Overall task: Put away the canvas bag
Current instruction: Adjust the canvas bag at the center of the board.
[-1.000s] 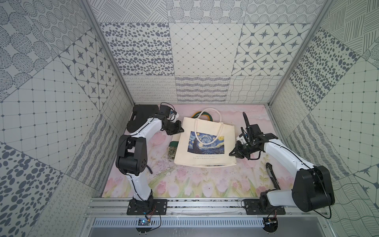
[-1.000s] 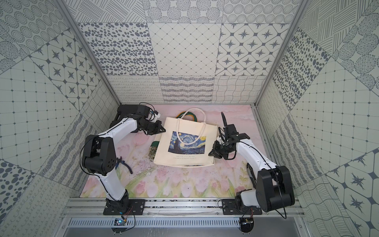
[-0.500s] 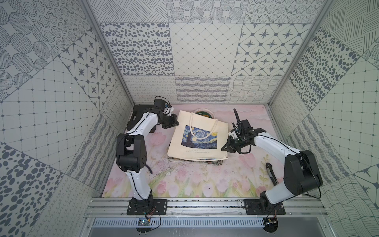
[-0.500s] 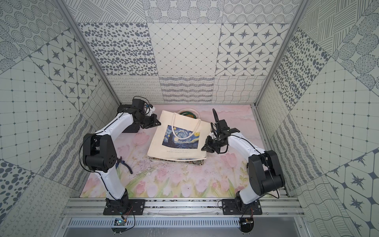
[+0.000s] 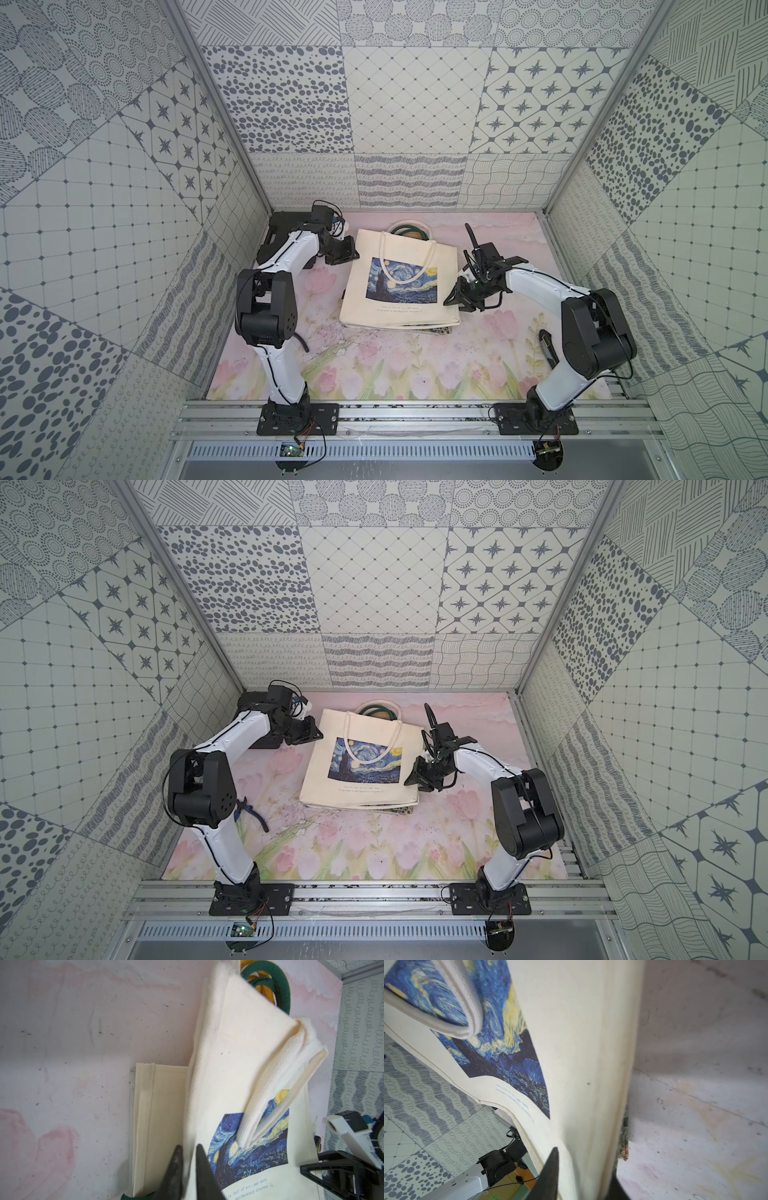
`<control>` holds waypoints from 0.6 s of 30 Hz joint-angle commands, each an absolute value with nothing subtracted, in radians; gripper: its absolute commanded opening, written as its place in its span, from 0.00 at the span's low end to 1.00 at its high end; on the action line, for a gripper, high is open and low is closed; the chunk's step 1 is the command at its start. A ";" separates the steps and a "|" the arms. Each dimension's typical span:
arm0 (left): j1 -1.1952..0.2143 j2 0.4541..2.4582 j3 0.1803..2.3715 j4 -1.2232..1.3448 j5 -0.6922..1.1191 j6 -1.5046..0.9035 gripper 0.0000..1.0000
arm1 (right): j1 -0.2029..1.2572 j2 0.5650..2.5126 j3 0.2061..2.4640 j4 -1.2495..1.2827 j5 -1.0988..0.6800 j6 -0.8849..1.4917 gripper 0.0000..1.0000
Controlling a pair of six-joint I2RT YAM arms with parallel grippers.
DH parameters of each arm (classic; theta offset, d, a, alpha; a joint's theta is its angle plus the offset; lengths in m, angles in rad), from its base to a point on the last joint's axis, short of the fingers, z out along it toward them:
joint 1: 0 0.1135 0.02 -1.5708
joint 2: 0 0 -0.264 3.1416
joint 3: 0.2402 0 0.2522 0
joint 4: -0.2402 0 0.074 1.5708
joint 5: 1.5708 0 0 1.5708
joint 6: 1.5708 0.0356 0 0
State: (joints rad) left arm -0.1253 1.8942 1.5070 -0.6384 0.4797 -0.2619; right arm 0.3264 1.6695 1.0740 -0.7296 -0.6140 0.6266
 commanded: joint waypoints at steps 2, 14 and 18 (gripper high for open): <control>-0.111 1.863 1.542 -0.696 0.396 -0.226 0.49 | 0.319 1.588 1.091 -0.845 -0.429 0.570 0.56; -0.123 1.659 1.431 -0.613 0.458 -0.339 0.29 | 0.270 1.500 1.147 -0.610 -0.534 0.696 0.15; -0.169 1.651 1.366 -0.589 0.485 -0.370 0.00 | 0.323 1.679 1.210 -0.446 -0.591 0.825 0.00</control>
State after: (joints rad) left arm -0.1310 1.6749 1.4254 -0.6449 0.4053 -0.3054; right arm 0.2920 1.5742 1.1736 -0.6250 -0.5037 0.7139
